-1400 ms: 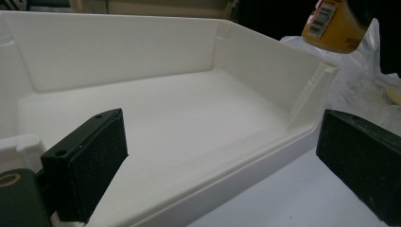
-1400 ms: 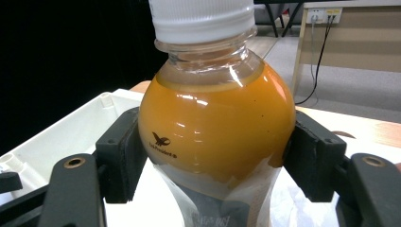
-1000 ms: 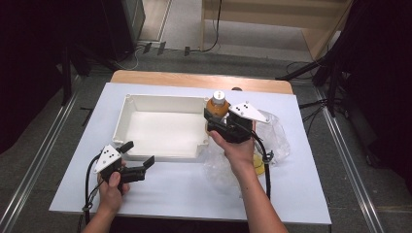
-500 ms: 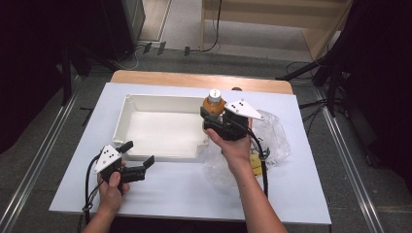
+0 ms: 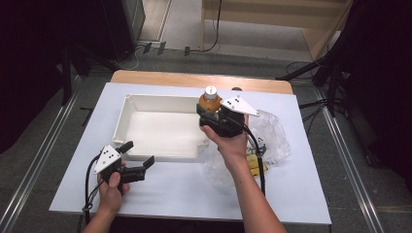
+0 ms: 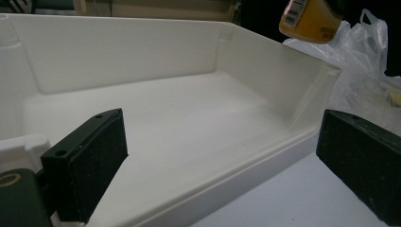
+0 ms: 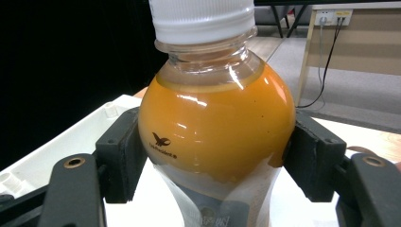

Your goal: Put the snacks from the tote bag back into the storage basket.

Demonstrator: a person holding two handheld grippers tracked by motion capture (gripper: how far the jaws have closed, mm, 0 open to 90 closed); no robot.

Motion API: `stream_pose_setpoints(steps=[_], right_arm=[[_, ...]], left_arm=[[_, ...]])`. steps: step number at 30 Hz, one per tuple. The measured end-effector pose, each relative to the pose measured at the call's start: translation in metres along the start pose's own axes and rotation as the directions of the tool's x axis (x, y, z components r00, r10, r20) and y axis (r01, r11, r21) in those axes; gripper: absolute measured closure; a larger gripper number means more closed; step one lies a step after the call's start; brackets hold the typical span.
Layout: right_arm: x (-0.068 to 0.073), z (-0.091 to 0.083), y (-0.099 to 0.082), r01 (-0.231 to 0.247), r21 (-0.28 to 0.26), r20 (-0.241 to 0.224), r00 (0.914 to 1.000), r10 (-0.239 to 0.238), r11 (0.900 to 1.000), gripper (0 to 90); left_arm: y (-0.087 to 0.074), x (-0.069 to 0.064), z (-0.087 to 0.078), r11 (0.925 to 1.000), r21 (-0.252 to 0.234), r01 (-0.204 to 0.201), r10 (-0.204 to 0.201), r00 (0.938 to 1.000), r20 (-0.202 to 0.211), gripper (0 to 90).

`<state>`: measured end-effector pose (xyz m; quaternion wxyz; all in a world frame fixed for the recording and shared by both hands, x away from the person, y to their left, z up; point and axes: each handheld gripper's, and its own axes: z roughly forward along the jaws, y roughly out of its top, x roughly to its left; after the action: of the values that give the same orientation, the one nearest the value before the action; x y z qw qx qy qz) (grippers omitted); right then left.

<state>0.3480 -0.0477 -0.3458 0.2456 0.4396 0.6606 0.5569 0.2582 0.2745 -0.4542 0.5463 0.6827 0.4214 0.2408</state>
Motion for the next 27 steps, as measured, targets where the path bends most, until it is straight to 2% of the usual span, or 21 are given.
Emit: stream_pose_setpoints(steps=[27], right_arm=[[0.012, 0.018, -0.005, 0.009, 0.024, -0.021, 0.9997, -0.008, 0.9997, 30.3]], left_arm=[[0.000, 0.000, 0.000, 1.0000, -0.006, 0.003, -0.003, 1.0000, 0.000, 3.1]])
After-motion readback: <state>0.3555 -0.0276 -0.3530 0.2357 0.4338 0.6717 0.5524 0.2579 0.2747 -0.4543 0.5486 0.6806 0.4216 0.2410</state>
